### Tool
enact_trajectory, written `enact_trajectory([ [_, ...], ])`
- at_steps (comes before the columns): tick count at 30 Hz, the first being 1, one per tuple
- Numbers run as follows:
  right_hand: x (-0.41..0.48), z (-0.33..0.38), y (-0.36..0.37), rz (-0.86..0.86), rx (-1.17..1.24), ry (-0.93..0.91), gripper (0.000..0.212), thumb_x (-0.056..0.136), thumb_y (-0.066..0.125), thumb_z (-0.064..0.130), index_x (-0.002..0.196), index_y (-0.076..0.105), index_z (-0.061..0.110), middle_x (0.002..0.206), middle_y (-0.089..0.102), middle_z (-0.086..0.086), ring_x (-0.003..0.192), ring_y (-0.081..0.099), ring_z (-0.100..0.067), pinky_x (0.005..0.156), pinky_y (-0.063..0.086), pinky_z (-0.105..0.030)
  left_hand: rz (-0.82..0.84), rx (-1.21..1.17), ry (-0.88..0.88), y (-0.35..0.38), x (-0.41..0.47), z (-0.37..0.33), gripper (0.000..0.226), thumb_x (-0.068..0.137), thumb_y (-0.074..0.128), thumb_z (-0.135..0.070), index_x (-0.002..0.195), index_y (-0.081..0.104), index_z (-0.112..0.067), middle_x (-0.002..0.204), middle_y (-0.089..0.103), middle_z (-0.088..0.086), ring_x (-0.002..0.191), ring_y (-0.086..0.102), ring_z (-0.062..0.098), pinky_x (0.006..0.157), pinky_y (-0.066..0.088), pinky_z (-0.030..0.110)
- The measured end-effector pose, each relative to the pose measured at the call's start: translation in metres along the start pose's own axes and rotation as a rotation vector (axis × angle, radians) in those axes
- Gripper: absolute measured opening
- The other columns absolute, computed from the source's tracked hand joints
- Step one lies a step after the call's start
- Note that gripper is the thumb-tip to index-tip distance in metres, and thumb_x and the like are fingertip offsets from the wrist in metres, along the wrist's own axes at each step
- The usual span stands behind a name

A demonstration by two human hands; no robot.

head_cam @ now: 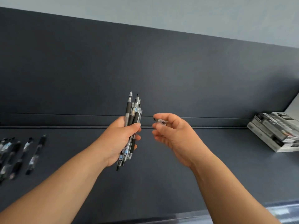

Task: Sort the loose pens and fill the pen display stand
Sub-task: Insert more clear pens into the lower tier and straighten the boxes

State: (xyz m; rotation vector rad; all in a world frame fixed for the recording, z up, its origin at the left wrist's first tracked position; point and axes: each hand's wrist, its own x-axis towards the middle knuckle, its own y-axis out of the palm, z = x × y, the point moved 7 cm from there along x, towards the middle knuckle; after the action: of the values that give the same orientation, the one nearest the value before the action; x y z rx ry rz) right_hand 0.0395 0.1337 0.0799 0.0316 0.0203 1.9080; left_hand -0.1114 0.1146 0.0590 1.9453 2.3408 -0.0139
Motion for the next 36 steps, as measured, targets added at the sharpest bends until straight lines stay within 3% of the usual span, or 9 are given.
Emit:
enact_trajectory([
  [6,-0.035,0.012,-0.097,-0.188,-0.203,-0.103,0.020,0.097,0.049,0.023,0.097,0.068,0.031,0.073,0.053,0.009,0.064,0.053,-0.006,0.075,0.051,-0.027,0.060,0.041,0.023,0.089,-0.014,-0.002,0.008,0.095,0.054,-0.018,0.101,0.057,-0.022,0.094,0.062,0.000,0.079,0.059,0.013,0.064,0.048,0.031],
  [12,-0.067,0.020,-0.185,-0.300,-0.250,-0.174,0.017,0.094,0.053,0.013,0.094,0.066,0.025,0.079,0.061,0.008,0.062,0.055,-0.001,0.063,0.049,-0.015,0.120,0.070,0.029,0.176,-0.029,0.002,0.010,0.095,0.054,-0.020,0.104,0.057,-0.022,0.096,0.061,-0.001,0.081,0.059,0.014,0.066,0.050,0.031],
  [17,-0.096,0.021,-0.257,-0.399,-0.253,-0.226,0.014,0.087,0.061,0.005,0.084,0.058,0.018,0.063,0.059,0.003,0.060,0.054,-0.014,0.065,0.047,-0.032,0.171,0.076,0.029,0.248,-0.040,0.014,0.008,0.095,0.053,-0.020,0.102,0.056,-0.020,0.097,0.061,-0.001,0.081,0.058,0.013,0.066,0.050,0.030],
  [20,-0.112,0.020,-0.297,-0.430,-0.283,-0.223,0.013,0.087,0.062,0.008,0.082,0.056,0.018,0.064,0.060,-0.003,0.062,0.055,-0.017,0.067,0.048,-0.037,0.213,0.072,0.030,0.291,-0.045,0.020,0.008,0.095,0.053,-0.020,0.103,0.056,-0.020,0.096,0.061,0.000,0.080,0.058,0.013,0.064,0.050,0.030],
  [28,-0.147,0.032,-0.374,-0.546,-0.264,-0.217,0.015,0.094,0.054,0.012,0.080,0.058,0.017,0.074,0.065,-0.001,0.065,0.059,-0.010,0.065,0.051,-0.024,0.344,0.056,0.041,0.386,-0.048,0.014,0.009,0.096,0.052,-0.021,0.104,0.056,-0.020,0.094,0.060,-0.001,0.080,0.058,0.012,0.063,0.050,0.029],
  [32,-0.160,0.036,-0.405,-0.621,-0.329,-0.225,0.016,0.092,0.058,0.014,0.077,0.060,0.017,0.068,0.063,0.000,0.066,0.059,-0.013,0.071,0.054,-0.036,0.410,0.034,0.028,0.424,-0.045,0.017,0.008,0.096,0.052,-0.020,0.102,0.057,-0.018,0.091,0.060,-0.002,0.078,0.058,0.013,0.063,0.050,0.030],
  [36,-0.168,0.036,-0.433,-0.669,-0.332,-0.212,0.012,0.090,0.060,0.012,0.079,0.062,0.015,0.068,0.065,0.002,0.063,0.060,-0.007,0.071,0.054,-0.032,0.469,0.037,0.009,0.457,-0.043,0.023,0.010,0.095,0.053,-0.021,0.104,0.057,-0.021,0.091,0.060,-0.003,0.078,0.058,0.012,0.063,0.049,0.030],
])
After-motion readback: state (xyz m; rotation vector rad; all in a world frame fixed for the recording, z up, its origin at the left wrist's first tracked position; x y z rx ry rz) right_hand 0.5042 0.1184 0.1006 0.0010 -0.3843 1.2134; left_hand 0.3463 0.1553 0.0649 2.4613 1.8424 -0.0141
